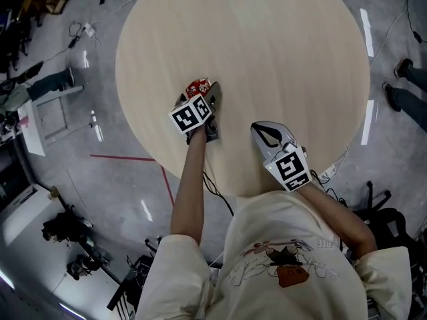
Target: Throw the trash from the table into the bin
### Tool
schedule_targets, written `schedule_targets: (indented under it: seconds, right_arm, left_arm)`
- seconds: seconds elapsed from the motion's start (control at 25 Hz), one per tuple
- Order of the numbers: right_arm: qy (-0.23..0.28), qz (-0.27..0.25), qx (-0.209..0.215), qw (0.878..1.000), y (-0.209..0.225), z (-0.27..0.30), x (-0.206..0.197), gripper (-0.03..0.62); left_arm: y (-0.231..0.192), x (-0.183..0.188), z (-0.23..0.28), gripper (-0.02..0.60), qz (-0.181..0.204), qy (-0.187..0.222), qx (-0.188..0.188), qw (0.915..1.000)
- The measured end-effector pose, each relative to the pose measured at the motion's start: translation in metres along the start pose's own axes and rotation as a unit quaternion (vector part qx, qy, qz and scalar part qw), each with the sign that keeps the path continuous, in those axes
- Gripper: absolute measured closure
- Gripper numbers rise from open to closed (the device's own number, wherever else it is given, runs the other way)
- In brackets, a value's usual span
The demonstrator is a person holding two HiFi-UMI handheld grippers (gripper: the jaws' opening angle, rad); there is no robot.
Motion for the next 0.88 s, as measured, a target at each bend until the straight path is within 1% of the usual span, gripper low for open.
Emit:
schedule_targets:
  seconds: [0.04,0.12,0.16,0.2,0.24,0.28,0.44,0.64,0.88]
  right_arm:
    - [-0.001,0.001,0.001,1.0,-0.001,0.001,0.0,0.586]
    - [-0.001,0.003,0.001,1.0,-0.003,0.003,0.002,0.586]
    - [0.0,0.004,0.001,1.0,-0.004,0.003,0.002,0.586]
    - [0.001,0.005,0.001,1.0,-0.004,0.003,0.003,0.586]
    - [0.002,0.007,0.0,1.0,-0.003,0.002,0.003,0.586]
    - [0.002,0.008,-0.001,1.0,-0.001,0.002,0.002,0.586]
    - [0.005,0.008,-0.006,1.0,0.003,-0.001,0.001,0.586]
    - [0.014,0.001,-0.007,1.0,0.0,-0.004,0.004,0.586]
    - [0.025,-0.013,-0.002,1.0,-0.008,-0.014,0.006,0.586]
  left_arm:
    - [-0.001,0.0,0.004,0.009,0.001,-0.004,0.007,1.0]
    - [-0.003,-0.001,0.008,0.031,0.001,-0.012,0.022,0.9997]
    - [-0.005,-0.002,0.009,0.05,0.004,-0.014,0.031,0.9994]
    - [-0.006,-0.002,0.009,0.092,0.009,-0.015,0.041,0.999]
    - [-0.007,-0.002,0.008,0.112,0.015,-0.016,0.048,0.9986]
    - [-0.008,-0.002,0.008,0.114,0.018,-0.017,0.048,0.9985]
    - [-0.009,-0.002,0.007,0.123,0.01,-0.023,0.033,0.9991]
    - [-0.008,0.001,-0.007,0.127,0.008,-0.012,0.029,0.9995]
    - [0.007,-0.006,-0.032,0.129,0.005,0.004,0.01,0.9999]
Point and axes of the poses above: the fingertips, and each gripper's own axes: z forward along the fingers, y to its right, x out of its top, the point moved 5 cm from there along -z, backward along the fingers, and after that the axes turned 10 degrees about -z, right-handed, at the moved point
